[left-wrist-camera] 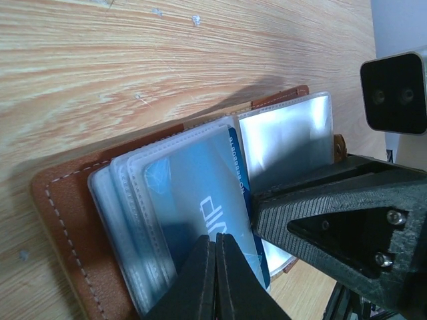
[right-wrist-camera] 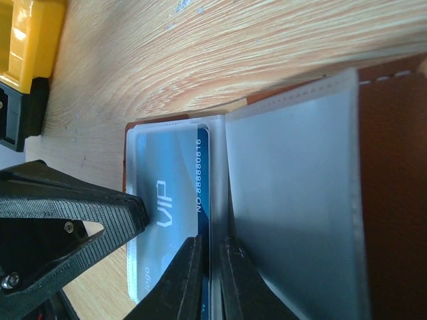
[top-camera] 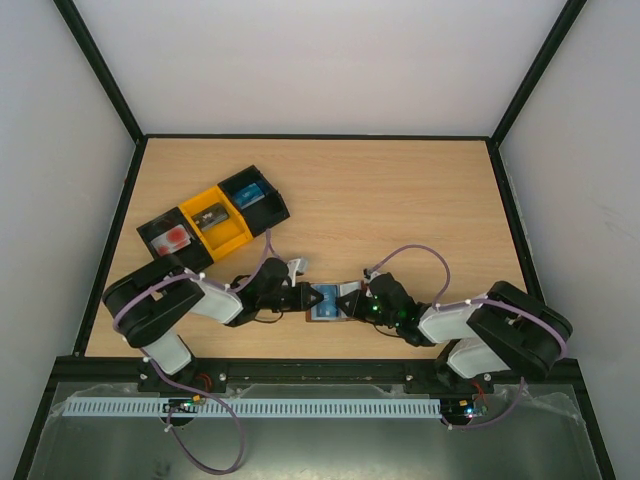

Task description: Take the credit cards out of the card holder

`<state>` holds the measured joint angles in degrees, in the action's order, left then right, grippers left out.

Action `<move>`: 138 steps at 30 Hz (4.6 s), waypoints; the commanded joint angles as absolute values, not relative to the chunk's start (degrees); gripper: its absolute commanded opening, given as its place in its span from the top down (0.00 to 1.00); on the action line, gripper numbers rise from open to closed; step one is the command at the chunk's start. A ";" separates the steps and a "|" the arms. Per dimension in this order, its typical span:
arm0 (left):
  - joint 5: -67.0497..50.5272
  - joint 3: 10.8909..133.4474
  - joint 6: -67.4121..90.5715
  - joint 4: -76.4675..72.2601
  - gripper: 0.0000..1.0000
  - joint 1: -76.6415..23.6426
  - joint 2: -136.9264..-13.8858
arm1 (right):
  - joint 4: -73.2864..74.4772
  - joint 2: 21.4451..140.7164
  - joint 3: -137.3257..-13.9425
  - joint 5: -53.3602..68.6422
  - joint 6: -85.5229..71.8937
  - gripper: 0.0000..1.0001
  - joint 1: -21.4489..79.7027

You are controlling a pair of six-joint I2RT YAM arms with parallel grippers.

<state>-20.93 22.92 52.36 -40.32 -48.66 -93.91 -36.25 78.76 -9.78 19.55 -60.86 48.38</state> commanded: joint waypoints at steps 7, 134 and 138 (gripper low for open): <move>-19.45 22.26 52.05 -33.14 0.83 -48.81 -90.32 | -35.30 78.28 -8.26 18.11 -59.98 0.98 48.08; -18.93 25.82 51.99 -29.28 0.73 -48.75 -89.91 | -5.66 38.88 -4.52 9.49 -58.98 0.98 46.11; -19.09 27.27 52.13 -26.81 0.66 -48.77 -86.47 | -5.36 36.48 -4.84 9.84 -59.91 0.98 46.10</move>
<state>-18.35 25.34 51.86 -31.55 -48.95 -89.80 -7.38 38.89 -3.16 10.52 -59.22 46.35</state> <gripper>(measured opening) 0.310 0.024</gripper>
